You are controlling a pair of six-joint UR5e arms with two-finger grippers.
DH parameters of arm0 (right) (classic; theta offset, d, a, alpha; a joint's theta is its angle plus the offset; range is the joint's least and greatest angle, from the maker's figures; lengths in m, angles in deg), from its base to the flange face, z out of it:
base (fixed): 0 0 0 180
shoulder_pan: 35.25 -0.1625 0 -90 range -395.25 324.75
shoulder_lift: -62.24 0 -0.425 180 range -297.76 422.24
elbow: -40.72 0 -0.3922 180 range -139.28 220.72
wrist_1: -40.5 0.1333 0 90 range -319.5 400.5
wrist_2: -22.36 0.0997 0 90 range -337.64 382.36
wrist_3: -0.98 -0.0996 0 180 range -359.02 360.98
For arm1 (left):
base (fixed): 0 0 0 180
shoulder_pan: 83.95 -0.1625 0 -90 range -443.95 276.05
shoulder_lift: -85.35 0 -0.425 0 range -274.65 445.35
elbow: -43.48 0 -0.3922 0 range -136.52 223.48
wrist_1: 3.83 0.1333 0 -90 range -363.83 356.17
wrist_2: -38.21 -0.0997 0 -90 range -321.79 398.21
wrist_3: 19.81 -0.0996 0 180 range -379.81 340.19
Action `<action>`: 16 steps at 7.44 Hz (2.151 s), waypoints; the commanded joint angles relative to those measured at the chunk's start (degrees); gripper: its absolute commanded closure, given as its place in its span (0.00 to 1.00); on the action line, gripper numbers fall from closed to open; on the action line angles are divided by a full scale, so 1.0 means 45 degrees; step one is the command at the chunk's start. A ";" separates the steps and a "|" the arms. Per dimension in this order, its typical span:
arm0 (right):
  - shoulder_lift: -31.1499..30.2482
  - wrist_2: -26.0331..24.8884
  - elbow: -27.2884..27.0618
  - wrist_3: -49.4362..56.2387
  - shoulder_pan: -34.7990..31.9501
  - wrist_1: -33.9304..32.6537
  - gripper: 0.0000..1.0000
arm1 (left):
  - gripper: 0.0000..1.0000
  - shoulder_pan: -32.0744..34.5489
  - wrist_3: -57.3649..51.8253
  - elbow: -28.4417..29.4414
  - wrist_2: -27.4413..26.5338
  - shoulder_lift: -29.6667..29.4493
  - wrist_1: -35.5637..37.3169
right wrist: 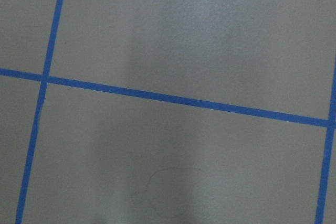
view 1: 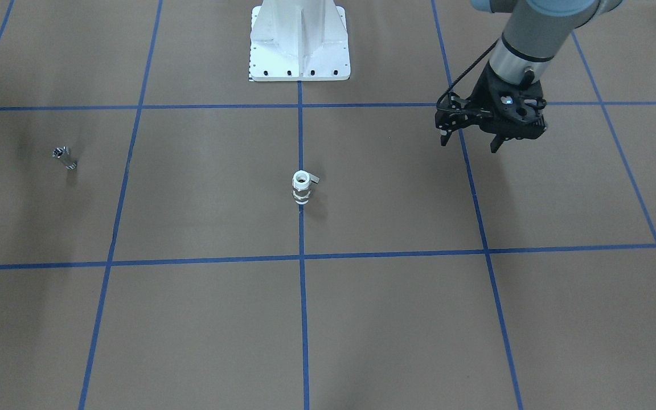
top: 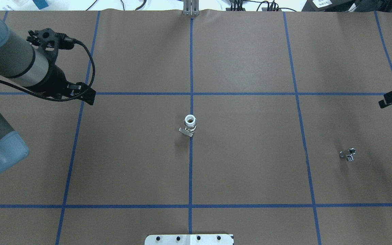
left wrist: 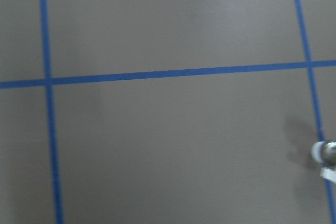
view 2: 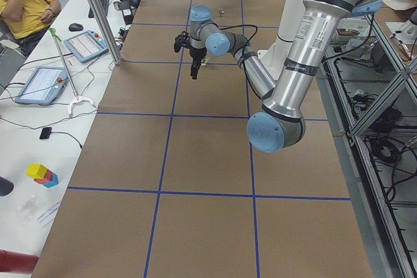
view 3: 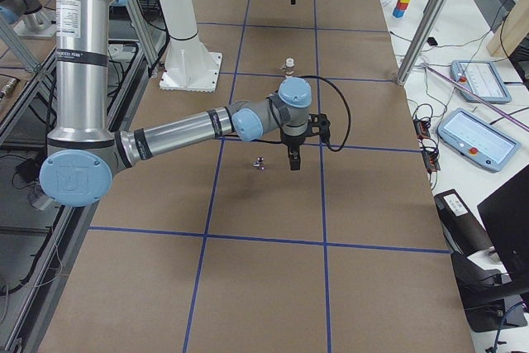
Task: Assemble PPR valve and pipe with both arms
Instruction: 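Release the valve and lift the left gripper while the right gripper approaches, then lower the right gripper and grasp the silver metal fitting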
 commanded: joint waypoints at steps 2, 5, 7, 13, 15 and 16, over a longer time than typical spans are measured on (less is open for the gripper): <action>-0.1782 -0.2321 -0.0257 -0.3552 0.2986 0.3963 0.00 | 0.01 0.0636 -0.1716 -0.0128 0.0670 0.0901 -0.0058; -0.1999 -0.3244 0.0131 -0.4239 0.4903 0.4709 0.01 | 0.00 0.0616 -0.1618 -0.0148 0.0670 0.0901 -0.0058; -0.1844 -0.3440 0.0270 -0.4220 0.5298 0.4709 0.01 | 0.01 0.0616 -0.1618 -0.0128 0.0670 0.0901 -0.0039; -0.1491 -0.3578 0.0564 -0.4200 0.5436 0.4690 0.35 | 0.00 0.0519 -0.1501 -0.0030 0.0651 0.0881 -0.0039; -0.1530 -0.3558 0.0544 -0.4200 0.5514 0.4690 0.33 | 0.00 0.0480 -0.1521 0.0009 0.0651 0.0862 -0.0058; -0.1530 -0.3558 0.0544 -0.4200 0.5514 0.4670 0.33 | 0.00 0.0479 -0.1521 0.0028 0.0651 0.0862 -0.0039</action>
